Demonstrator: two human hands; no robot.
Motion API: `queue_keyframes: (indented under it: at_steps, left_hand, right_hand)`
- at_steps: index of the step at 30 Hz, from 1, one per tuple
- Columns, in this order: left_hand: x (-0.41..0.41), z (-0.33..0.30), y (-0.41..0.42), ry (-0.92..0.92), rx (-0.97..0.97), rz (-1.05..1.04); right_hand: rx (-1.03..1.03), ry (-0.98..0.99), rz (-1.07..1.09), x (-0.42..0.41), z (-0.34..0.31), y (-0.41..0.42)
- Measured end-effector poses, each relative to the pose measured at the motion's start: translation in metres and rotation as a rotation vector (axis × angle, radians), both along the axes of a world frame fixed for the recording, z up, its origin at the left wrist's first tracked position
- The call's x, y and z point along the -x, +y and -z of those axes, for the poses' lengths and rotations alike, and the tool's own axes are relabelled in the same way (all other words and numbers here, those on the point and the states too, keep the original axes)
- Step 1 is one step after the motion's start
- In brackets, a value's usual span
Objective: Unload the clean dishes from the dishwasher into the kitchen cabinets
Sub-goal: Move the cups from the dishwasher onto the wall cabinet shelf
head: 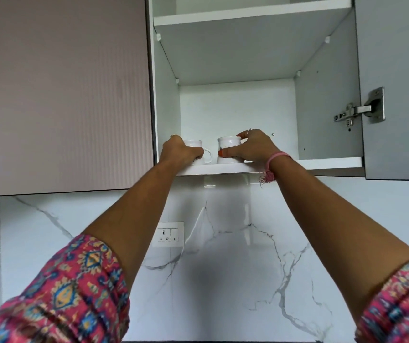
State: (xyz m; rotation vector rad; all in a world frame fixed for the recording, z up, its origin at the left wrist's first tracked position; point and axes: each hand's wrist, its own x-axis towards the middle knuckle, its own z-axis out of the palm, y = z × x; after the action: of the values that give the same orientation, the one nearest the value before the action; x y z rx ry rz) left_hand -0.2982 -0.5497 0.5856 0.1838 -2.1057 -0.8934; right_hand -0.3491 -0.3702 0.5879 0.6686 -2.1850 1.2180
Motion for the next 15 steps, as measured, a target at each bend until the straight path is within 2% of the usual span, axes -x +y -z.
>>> queue_keyframes:
  at_steps: [5,8,11,15]
  left_hand:
    - [-0.002,-0.006,0.000,-0.101,0.028,-0.037]
    - [-0.005,-0.003,0.001,-0.102,0.057,-0.069]
    - [-0.014,0.005,0.003,-0.024,0.058,-0.081]
    - [-0.037,0.028,0.007,0.142,0.017,0.001]
  right_hand:
    - [-0.060,0.098,0.072,0.003,0.006,-0.008]
    - [-0.106,0.109,0.102,0.002,0.009,-0.010]
    - [-0.131,0.163,0.125,-0.002,0.014,-0.008]
    - [0.050,0.294,0.034,-0.020,0.039,0.001]
